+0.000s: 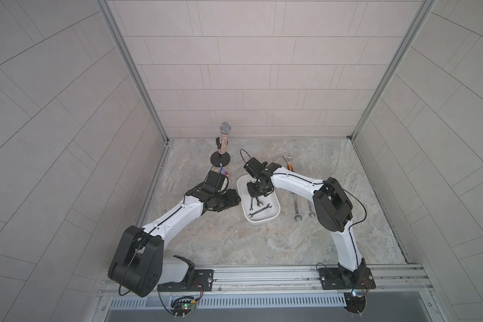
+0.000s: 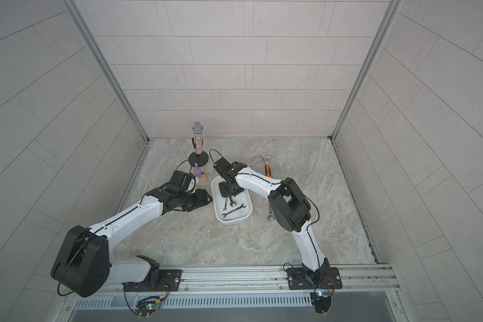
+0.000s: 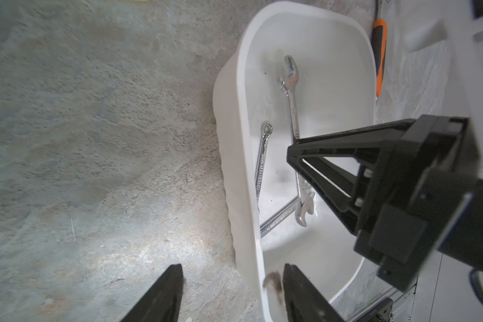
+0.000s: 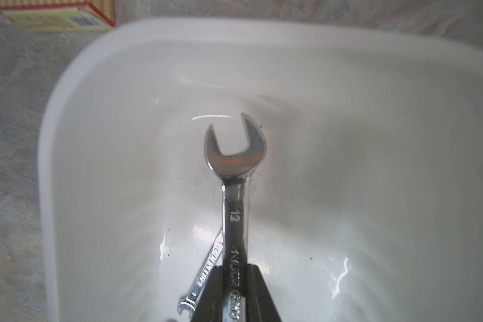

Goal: Take out the wrench from the storage box
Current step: Place the wrench at the center of the board, then move the storage box to the center of the board.

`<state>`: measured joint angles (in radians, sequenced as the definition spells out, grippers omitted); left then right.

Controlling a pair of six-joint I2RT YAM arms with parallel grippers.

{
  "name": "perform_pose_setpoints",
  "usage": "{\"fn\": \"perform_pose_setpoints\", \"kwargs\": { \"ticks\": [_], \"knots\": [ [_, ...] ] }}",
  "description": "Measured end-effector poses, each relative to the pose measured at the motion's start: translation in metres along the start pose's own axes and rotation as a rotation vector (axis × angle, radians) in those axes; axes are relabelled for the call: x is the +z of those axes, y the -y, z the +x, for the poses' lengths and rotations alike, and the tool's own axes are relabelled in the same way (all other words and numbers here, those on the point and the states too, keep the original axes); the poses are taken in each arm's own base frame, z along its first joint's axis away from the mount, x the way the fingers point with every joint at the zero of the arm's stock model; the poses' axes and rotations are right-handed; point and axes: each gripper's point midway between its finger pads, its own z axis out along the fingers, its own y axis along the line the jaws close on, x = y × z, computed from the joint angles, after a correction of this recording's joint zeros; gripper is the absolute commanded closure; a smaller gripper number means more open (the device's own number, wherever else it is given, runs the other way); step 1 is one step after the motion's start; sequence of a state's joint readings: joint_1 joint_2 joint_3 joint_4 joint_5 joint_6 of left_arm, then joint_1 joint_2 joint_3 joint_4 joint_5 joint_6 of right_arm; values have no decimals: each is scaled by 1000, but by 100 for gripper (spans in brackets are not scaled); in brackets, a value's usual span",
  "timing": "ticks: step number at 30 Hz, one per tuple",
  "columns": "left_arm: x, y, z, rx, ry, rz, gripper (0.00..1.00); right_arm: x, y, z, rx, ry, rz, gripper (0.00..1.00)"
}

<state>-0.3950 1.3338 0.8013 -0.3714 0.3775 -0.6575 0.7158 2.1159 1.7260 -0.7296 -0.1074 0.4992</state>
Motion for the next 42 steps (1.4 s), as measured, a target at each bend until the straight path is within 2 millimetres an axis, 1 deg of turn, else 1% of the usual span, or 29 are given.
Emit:
{"fn": "perform_pose_setpoints", "kwargs": {
  "ticks": [4, 7, 9, 12, 14, 16, 21, 23, 25, 28, 31, 34, 37, 42],
  "knots": [
    [0, 0, 0, 0, 0, 0, 36, -24, 3, -15, 3, 49, -3, 98],
    [0, 0, 0, -1, -1, 0, 36, -47, 12, -26, 9, 92, 1, 99],
    [0, 0, 0, 0, -1, 1, 36, -62, 19, -33, 17, 120, 7, 99],
    [0, 0, 0, 0, 0, 2, 36, -82, 38, -43, 36, 164, 30, 100],
    [-1, 1, 0, 1, 3, 4, 36, -92, 57, -50, 58, 184, 54, 100],
    [-3, 2, -1, 3, 8, 7, 36, -96, 76, -55, 79, 193, 79, 100],
    [-2, 4, 1, 2, 6, 10, 36, -98, 141, -65, 154, 197, 151, 100],
    [-1, 5, 2, 1, 1, 10, 36, -96, 171, -69, 194, 196, 178, 100],
    [1, 5, 4, 1, -7, 6, 36, -89, 199, -74, 231, 193, 200, 100],
    [5, 4, 4, -1, -19, -4, 36, -70, 239, -78, 279, 174, 225, 100],
    [9, 4, 2, -2, -23, -12, 36, -44, 264, -76, 299, 133, 241, 100],
    [10, 5, 0, -3, -23, -16, 36, -22, 278, -66, 305, 83, 248, 100],
    [12, 5, -2, -5, -25, -20, 36, -5, 290, -56, 312, 41, 257, 100],
    [15, 3, -1, -7, -32, -28, 36, 8, 301, -47, 314, 7, 266, 97]
  ]
}}
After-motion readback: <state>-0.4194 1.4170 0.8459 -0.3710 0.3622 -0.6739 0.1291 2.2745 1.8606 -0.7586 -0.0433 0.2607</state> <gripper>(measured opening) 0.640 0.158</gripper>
